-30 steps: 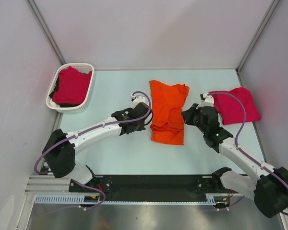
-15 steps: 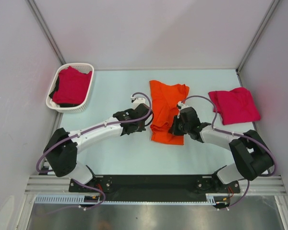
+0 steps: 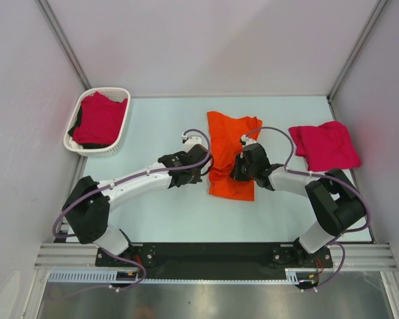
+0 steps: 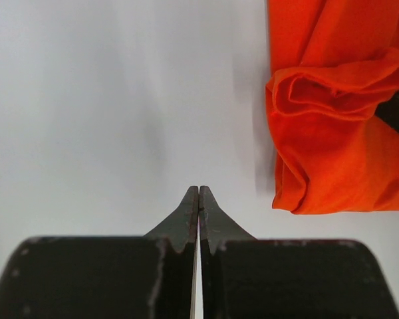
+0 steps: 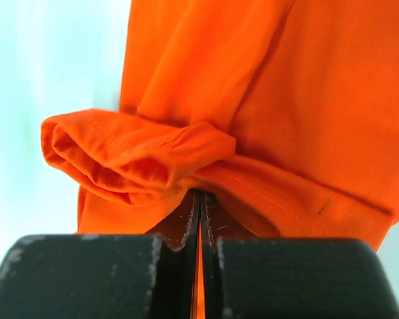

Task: Fold and stack the t-shirts
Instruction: Fold the folded rectangular tshirt in 1/3 of the way, then grab one side of the 2/3 rectangular tshirt with both arms

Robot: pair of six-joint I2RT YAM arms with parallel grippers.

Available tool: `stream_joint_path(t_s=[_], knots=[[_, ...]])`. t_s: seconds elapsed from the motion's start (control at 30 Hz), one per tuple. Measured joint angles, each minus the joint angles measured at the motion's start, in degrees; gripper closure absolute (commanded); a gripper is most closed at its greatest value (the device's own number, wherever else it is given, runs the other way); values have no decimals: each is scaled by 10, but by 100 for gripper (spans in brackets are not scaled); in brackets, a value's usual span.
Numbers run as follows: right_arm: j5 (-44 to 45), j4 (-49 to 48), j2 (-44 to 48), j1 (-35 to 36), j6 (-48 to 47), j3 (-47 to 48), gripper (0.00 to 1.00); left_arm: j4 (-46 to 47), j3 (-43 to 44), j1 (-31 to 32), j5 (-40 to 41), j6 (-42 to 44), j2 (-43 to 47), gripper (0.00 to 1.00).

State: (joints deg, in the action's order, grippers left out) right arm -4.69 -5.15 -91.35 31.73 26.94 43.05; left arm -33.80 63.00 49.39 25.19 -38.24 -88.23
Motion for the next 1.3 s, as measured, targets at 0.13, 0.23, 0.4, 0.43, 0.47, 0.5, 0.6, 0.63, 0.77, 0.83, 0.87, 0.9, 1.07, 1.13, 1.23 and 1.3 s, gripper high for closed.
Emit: stream_joint_path(t_s=[0.13, 0.23, 0.4, 0.43, 0.47, 0.5, 0.6, 0.63, 0.77, 0.83, 0.87, 0.9, 1.07, 1.13, 1.23, 1.3], knots=[[35, -18, -1, 6, 1, 8, 100, -2, 0, 0, 0, -4, -3, 100], [75, -38, -1, 15, 3, 9, 100, -2, 0, 0, 0, -7, -5, 100], [173, -78, -1, 40, 4, 8, 100, -2, 0, 0, 0, -8, -15, 100], [199, -89, 0, 47, 3, 6, 100, -2, 0, 0, 0, -8, -17, 100], [228, -99, 1, 56, 2, 3, 100, -2, 0, 0, 0, -8, -19, 100], [259, -107, 3, 65, -1, 0, 100, -1, 0, 0, 0, -8, -20, 100], [349, -118, 22, 92, -14, -17, 85, 6, -7, 0, -2, -8, -20, 97], [368, -118, 31, 96, -19, -23, 83, 12, -12, 0, -4, -8, -20, 95], [447, -100, 93, 99, -36, -39, 83, 31, -37, 0, -17, -8, -18, 92], [471, -82, 129, 87, -41, -44, 85, 42, -51, 0, -23, -8, -13, 91], [474, -76, 147, 83, -44, -50, 91, 47, -57, 0, -27, -8, -9, 91], [474, -70, 171, 77, -46, -59, 95, 54, -64, 0, -31, -8, -4, 91], [423, -40, 289, 59, -44, -108, 100, 79, -85, 0, -47, -8, 13, 96], [375, -27, 299, 46, -38, -108, 100, 87, -87, 0, -52, -8, 13, 94], [299, 19, 288, 23, -18, -106, 85, 93, -89, 0, -60, -9, 11, 67], [246, 66, 282, 3, -1, -106, 47, 95, -89, 0, -62, -13, 3, 29]])
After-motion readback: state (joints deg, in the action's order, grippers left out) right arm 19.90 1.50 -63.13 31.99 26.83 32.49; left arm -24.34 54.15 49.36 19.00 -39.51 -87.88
